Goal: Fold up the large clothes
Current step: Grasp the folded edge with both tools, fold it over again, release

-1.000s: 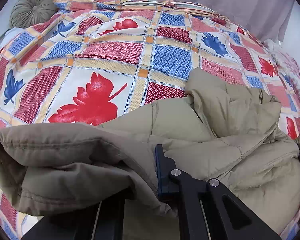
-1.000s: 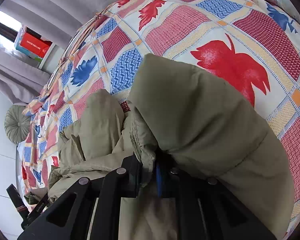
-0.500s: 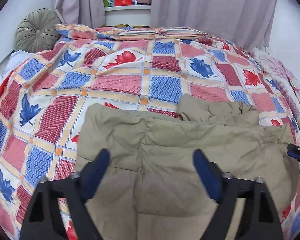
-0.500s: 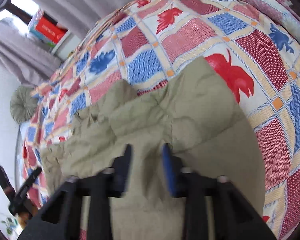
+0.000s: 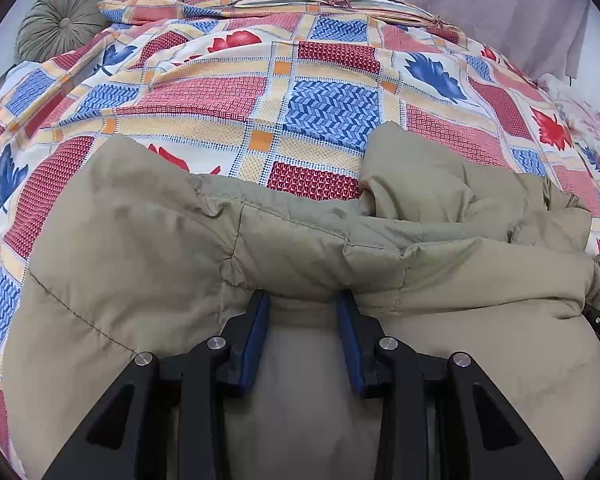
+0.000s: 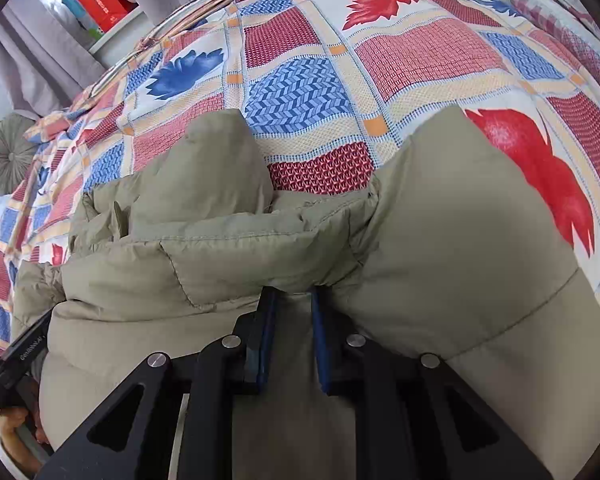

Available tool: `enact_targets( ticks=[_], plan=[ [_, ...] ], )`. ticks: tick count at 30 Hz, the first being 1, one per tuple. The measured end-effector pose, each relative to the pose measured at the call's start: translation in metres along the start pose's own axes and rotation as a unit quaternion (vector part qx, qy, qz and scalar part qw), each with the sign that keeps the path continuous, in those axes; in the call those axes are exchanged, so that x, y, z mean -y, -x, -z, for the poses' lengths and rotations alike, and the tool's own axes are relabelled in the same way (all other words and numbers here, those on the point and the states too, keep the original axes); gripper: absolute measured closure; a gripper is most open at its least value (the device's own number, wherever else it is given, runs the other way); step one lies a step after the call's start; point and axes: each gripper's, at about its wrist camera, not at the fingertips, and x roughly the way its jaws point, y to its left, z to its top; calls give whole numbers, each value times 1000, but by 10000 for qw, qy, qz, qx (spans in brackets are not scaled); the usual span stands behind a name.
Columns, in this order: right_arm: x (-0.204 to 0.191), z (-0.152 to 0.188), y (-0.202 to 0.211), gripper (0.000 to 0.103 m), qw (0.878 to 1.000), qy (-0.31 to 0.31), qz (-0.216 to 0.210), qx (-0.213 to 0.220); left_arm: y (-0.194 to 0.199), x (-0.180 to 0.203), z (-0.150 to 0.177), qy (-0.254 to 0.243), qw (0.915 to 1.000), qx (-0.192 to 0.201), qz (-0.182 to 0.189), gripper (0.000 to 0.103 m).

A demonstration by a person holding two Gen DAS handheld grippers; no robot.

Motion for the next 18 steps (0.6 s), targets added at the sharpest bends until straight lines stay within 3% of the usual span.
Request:
enact_targets(
  ticks=[2,6,8,12,18],
  plan=[
    [1,-5,9,85,9997,135,165,90,4,-6,-8,-46,10000,-8,-44,65],
    [33,-18,32,85,9963,27,732,442,19,-43,-23,-126,9962,397,-763,65],
    [57,-22,31,85,9957,-294,780,398,13,-72,-28,126,9933,336,-1095,65],
    [83,-21,7,85,9948,-740,662,212,-15,-93,-24,425,9923,40,-1166,65],
    [73,-23,-18,85,9940,-468,940,300,-43,-82,-25,355,9899,26,-1370,65]
  ],
)
